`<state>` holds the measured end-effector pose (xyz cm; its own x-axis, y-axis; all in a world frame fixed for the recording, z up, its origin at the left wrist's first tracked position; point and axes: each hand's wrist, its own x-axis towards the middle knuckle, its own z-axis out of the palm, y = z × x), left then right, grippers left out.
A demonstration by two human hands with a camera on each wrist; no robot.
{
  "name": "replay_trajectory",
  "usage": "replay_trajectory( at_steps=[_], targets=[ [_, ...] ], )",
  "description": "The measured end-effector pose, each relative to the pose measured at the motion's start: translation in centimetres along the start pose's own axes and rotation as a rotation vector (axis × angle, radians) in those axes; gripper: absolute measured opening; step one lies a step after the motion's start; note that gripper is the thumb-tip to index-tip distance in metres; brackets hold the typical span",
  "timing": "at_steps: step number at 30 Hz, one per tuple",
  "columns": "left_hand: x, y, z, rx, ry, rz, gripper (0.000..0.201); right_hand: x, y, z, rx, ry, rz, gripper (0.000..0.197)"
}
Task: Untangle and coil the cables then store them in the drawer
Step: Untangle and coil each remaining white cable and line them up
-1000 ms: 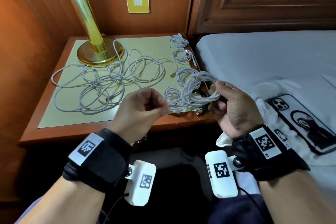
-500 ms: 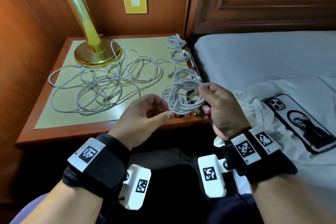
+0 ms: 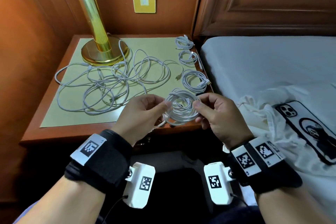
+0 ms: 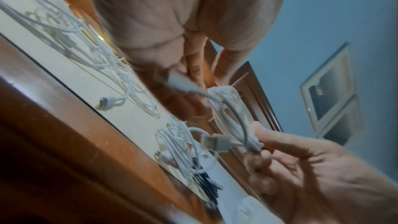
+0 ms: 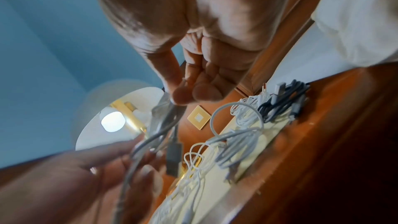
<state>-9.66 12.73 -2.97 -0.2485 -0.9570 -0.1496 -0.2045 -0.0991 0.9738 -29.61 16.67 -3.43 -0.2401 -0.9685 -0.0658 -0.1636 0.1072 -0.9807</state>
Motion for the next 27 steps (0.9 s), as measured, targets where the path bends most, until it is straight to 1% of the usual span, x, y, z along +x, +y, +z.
replay_trajectory(
  at_steps=[1,2,4,5,6,8,10,11,12,13,16,18,22,24,27],
  targets=[
    [0.8,0.0,-0.3,0.008,0.020,-0.007,0.020,0.5,-0.2,0.1,0.024,0.020,0.007,0.009],
    [2.0,-0.2,-0.9,0.072,0.059,0.007,0.021,1.1,-0.3,0.0,0.053,0.046,0.010,0.010],
    [5.1,-0.4,-2.4,0.385,0.139,0.125,0.018,2.5,-0.7,-0.2,0.140,0.129,0.008,0.012],
    [6.4,-0.4,-3.0,0.545,0.140,0.185,0.017,3.3,-0.9,-0.4,0.182,0.179,0.001,0.013],
    [7.7,-0.6,-3.4,0.658,0.108,0.244,0.017,4.1,-1.0,-0.7,0.211,0.227,-0.007,0.014],
    [9.5,-1.3,-3.5,0.851,-0.036,0.269,0.020,5.6,-1.1,-1.2,0.224,0.294,-0.009,0.019],
    [10.1,-1.6,-2.7,1.039,-0.219,0.140,0.025,7.0,-1.1,-1.4,0.217,0.336,0.013,0.025],
    [10.3,-1.7,-2.4,1.120,-0.287,0.087,0.030,7.7,-1.1,-1.4,0.216,0.350,0.030,0.026],
    [10.6,-1.7,-2.3,1.186,-0.323,0.067,0.035,8.3,-1.0,-1.2,0.209,0.359,0.046,0.025],
    [10.9,-1.5,-2.3,1.241,-0.327,0.060,0.038,8.9,-1.1,-1.0,0.193,0.360,0.064,0.023],
    [11.7,-1.3,-2.8,1.366,-0.257,0.026,0.042,10.2,-1.3,0.1,0.129,0.334,0.104,0.018],
    [12.0,-1.1,-3.5,1.401,-0.202,-0.057,0.042,10.8,-1.6,0.7,0.118,0.311,0.128,0.016],
    [12.6,-0.9,-5.5,1.422,-0.123,-0.205,0.046,11.7,-2.2,1.8,0.099,0.261,0.173,0.014],
    [12.5,-0.8,-6.2,1.411,-0.100,-0.244,0.046,12.0,-2.5,2.2,0.023,0.214,0.182,0.015],
    [12.0,-0.9,-6.9,1.405,-0.074,-0.266,0.046,12.3,-3.2,2.8,-0.069,0.172,0.182,0.018]
  ],
)
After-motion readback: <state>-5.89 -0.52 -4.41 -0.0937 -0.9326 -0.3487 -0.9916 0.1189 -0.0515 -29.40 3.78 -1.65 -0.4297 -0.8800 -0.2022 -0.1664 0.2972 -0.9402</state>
